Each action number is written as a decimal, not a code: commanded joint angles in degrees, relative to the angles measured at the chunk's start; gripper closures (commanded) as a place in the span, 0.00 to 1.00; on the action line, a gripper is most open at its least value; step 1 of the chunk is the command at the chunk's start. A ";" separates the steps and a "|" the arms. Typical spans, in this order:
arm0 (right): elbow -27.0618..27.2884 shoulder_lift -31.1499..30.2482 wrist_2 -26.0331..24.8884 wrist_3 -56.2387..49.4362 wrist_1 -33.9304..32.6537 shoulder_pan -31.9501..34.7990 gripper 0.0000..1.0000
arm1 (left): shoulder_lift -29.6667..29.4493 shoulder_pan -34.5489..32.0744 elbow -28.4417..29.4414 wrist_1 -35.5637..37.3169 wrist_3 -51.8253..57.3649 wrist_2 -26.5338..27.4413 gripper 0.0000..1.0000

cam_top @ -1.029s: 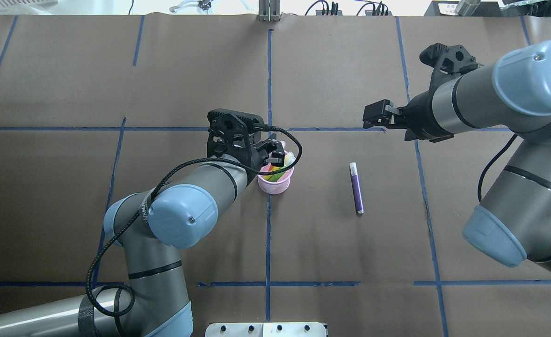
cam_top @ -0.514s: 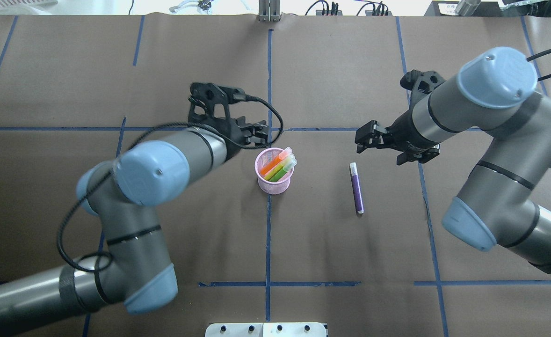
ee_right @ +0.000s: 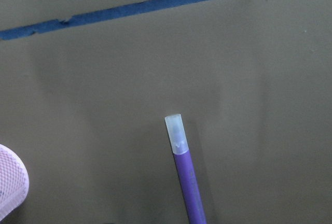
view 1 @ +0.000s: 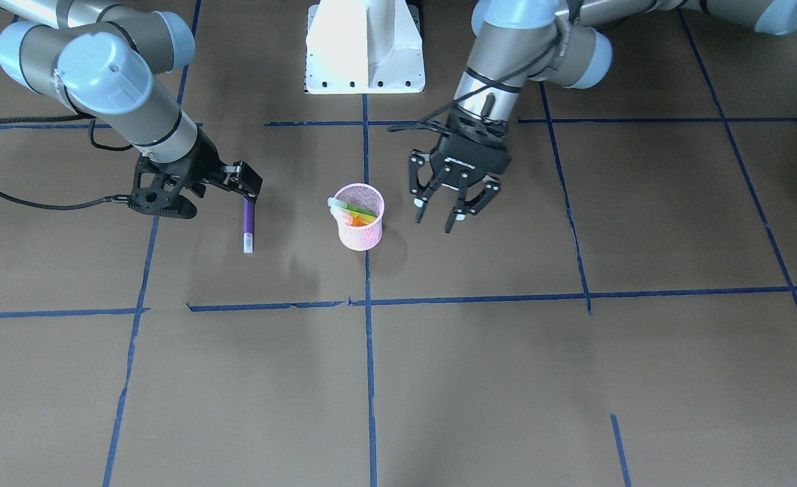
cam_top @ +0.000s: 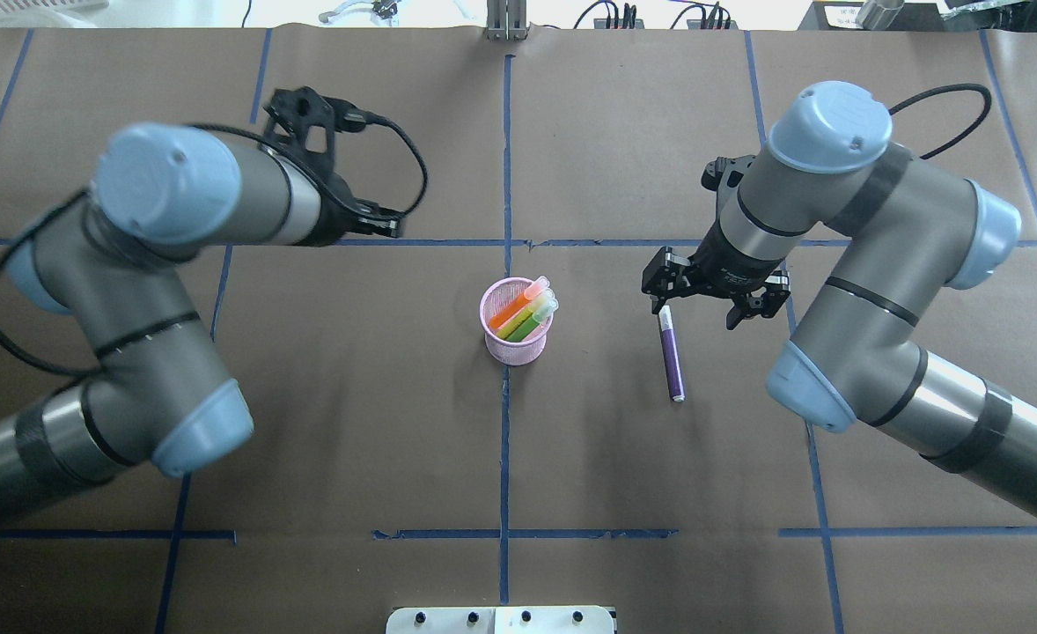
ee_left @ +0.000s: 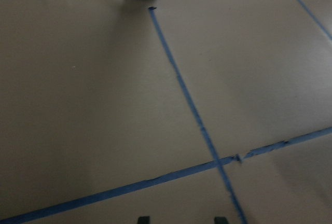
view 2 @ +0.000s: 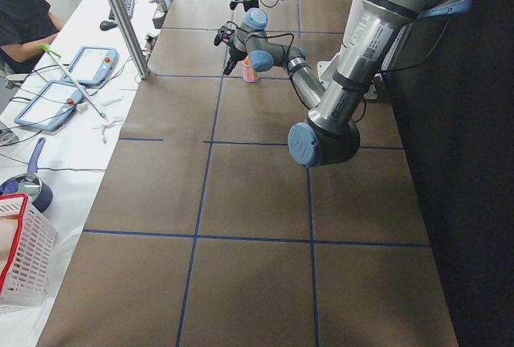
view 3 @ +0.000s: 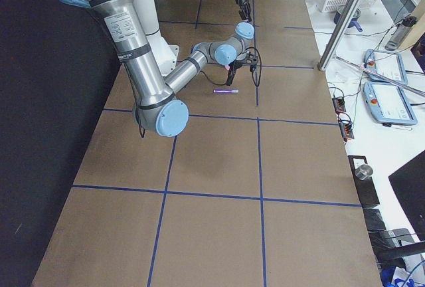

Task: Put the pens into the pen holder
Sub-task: 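Release the orange highlighter into the cup while the right gripper moves over the purple highlighter, then lower the right gripper and close it on the purple highlighter, then carry the purple highlighter over the pink cup with the right gripper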

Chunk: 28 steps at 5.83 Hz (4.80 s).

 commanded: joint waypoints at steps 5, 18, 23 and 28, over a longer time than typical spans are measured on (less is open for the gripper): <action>-14.43 6.03 5.89 -7.58 -1.42 -1.24 0.46 | 2.89 -3.10 -5.20 3.96 2.99 -3.91 0.42; 9.71 7.60 -21.61 10.26 -0.98 -8.77 1.00 | 2.89 -3.19 -5.29 3.96 3.26 -2.68 0.40; 9.77 9.55 -60.71 8.53 2.86 -21.63 0.99 | 2.98 -3.28 -5.37 3.95 3.26 -2.68 0.38; 2.10 12.36 -67.84 2.91 5.44 -25.41 0.00 | 3.07 -3.37 -5.46 4.04 2.64 -2.68 0.37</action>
